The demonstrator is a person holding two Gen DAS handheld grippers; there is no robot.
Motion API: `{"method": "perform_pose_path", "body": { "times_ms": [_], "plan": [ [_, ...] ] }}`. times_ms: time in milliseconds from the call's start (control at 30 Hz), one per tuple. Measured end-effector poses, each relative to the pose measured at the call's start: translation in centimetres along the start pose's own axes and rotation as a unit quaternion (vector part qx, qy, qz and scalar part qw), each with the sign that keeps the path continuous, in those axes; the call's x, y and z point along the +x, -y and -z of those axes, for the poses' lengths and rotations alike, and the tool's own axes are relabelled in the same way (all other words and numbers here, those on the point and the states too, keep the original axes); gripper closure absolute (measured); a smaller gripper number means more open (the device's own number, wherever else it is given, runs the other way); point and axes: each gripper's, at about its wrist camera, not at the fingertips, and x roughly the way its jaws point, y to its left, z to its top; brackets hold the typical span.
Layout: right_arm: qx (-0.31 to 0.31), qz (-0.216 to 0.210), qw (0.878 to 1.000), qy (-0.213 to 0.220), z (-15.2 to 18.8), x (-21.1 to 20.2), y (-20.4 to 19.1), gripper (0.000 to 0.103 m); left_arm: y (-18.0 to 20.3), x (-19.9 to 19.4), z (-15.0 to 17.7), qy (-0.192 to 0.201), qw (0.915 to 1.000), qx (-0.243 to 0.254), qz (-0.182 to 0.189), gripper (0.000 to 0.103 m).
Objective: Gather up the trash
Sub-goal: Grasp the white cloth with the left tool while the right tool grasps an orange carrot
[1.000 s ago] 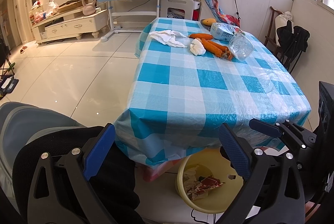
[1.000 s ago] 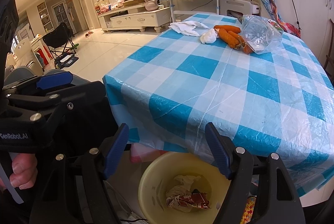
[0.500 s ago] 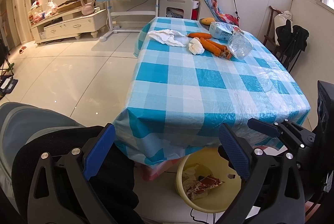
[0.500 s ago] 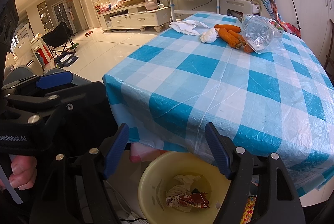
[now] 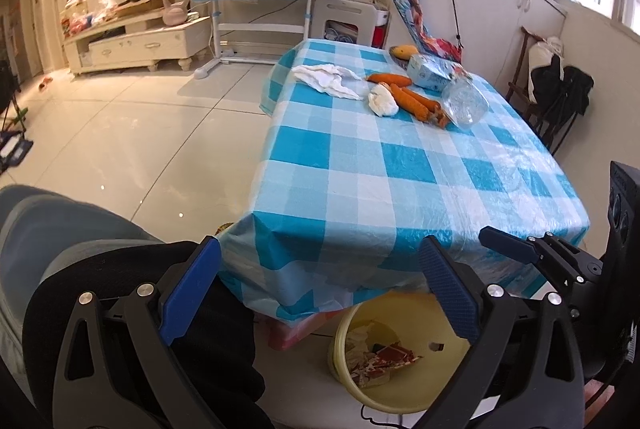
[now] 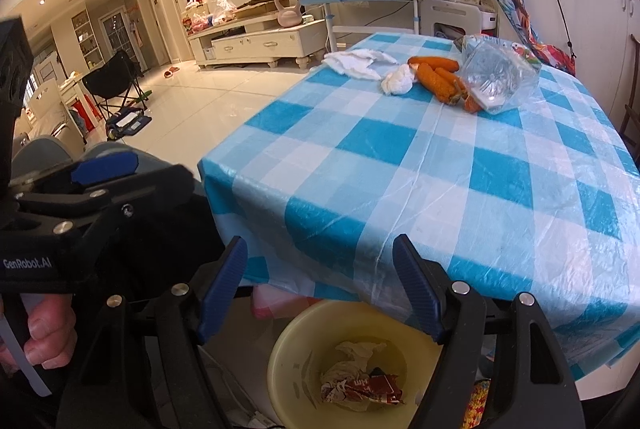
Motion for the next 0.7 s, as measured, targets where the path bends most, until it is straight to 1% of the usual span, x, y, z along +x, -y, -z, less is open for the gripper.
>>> {"method": "perform_pose_path", "body": {
  "times_ms": [133, 300, 400, 500, 600, 700],
  "plan": [
    [0.004, -0.001, 1.0, 0.02, -1.4, -0.6, 1.0, 0.031, -1.3, -0.1, -0.5, 0.005, 0.9993, -0.035, 0.014, 0.007],
    [-0.004, 0.0, 0.999, 0.047, -4.0, -1.0, 2.4, 0.031, -2.0, 0.6, -1.4, -0.002, 0.9986, -0.051, 0.013, 0.007],
    [-0.007, 0.001, 0.998, 0.061, -6.2, -0.7, 3.4, 0.031, -2.0, 1.3, -2.3, -0.006, 0.9986, -0.051, 0.008, 0.007],
    [-0.007, -0.013, 0.998, 0.062, -8.7, 0.5, 4.9, 0.031, -1.8, 2.1, -3.9, -0.004, 0.9993, -0.036, -0.002, 0.007],
    [-0.006, -0.031, 0.998, 0.054, -10.6, 2.1, 5.7, 0.031, -1.5, 3.9, -6.6, 0.001, 0.9995, -0.025, -0.022, 0.007],
    [-0.015, -0.031, 0.999, 0.041, -12.1, 4.3, 6.0, 0.035, -1.5, 6.3, -9.4, -0.007, 0.9991, -0.021, -0.037, 0.007]
  ]
}}
